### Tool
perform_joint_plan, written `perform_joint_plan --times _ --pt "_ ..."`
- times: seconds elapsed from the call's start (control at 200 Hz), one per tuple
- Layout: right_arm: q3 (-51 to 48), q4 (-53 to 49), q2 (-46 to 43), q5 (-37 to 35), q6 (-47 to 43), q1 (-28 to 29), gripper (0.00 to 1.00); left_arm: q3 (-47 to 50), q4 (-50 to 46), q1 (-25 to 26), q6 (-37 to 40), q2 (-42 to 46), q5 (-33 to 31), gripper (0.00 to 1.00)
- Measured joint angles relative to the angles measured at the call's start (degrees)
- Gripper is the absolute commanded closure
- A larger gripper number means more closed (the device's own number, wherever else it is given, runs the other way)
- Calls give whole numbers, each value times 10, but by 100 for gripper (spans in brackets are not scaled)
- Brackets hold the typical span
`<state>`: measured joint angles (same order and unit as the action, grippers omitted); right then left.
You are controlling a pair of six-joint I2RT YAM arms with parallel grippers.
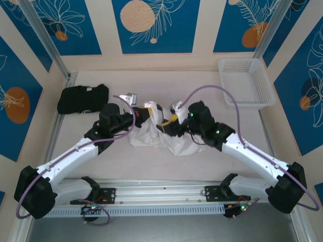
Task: Fold the inside-out t-shirt
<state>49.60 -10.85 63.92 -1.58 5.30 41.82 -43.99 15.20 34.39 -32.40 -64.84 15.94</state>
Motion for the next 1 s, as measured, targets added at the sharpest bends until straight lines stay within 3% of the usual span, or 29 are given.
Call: perform_joint_plan --times 0.215,0.255,0.35,0.45,0.56,0.795,0.895,1.0 --pt "-58 108 109 -78 4 54 36 -13 -17 0 0 0 -2 100" --pt "-59 126 134 -96 3 59 44 -16 -24 0 0 0 -5 100" --pt "-60 156 165 -135 0 64 74 -19 -40 0 0 5 -19 100" --pt "-67 169 147 -151 -4 59 85 -24 -70 -3 1 13 -49 100" --pt "-79 157 86 -99 0 26 98 -30 -90 -21 11 18 -91 100" --pt "-79 166 13 106 60 -57 99 -82 -118 -36 52 -52 -140 100" --pt "-76 175 34 174 101 -82 100 -113 -134 -36 75 -102 -140 69" --pt "-76 184 60 225 142 -108 100 -117 -157 -39 87 -125 -149 51"
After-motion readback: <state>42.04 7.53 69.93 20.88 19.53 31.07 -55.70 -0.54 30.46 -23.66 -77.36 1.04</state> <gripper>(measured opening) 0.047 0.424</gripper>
